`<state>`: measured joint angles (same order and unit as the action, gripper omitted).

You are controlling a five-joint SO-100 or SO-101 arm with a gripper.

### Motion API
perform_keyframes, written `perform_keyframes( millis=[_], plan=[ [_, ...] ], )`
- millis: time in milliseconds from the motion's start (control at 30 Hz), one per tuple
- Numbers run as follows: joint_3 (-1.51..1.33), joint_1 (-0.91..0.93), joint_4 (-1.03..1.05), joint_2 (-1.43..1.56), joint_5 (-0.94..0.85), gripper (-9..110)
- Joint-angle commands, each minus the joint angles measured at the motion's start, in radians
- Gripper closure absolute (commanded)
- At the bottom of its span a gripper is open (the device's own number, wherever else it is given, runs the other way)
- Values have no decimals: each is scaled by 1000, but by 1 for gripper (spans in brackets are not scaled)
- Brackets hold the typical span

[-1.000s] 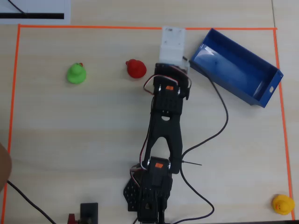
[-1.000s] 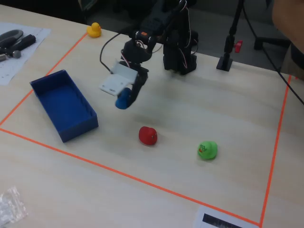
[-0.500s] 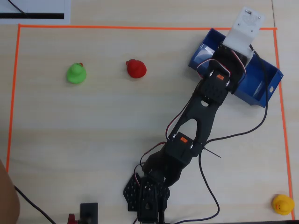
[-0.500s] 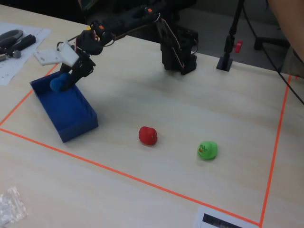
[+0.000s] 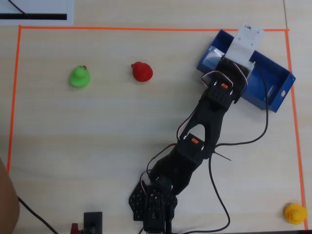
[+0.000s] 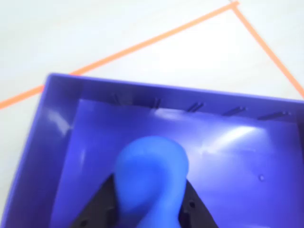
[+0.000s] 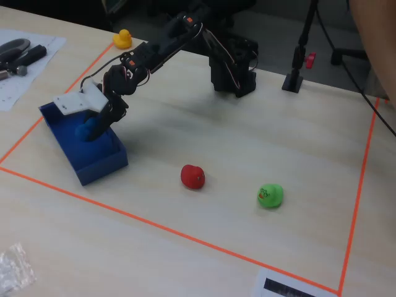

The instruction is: Grasp blue duck and put it into box.

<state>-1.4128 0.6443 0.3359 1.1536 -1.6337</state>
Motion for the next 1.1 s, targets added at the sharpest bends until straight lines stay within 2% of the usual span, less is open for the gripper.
perform_keyframes(
  millis=[0,67,267,367,400,467,500,567,733,933,1067],
  plan=[
    [54,17,29,5,-25,74],
    [67,21,38,0,-35,71],
    [103,21,67,46,25,72],
    [114,-15,69,222,238,79],
    [123,-37,101,308,321,85],
    [133,-106,253,492,430,94],
    [115,-158,367,589,425,96],
    [-43,-281,515,795,362,101],
    [-701,-551,615,1285,218,101],
    [-1312,-630,701,1715,140,101],
    [-1523,-640,828,1913,78,98]
  ],
)
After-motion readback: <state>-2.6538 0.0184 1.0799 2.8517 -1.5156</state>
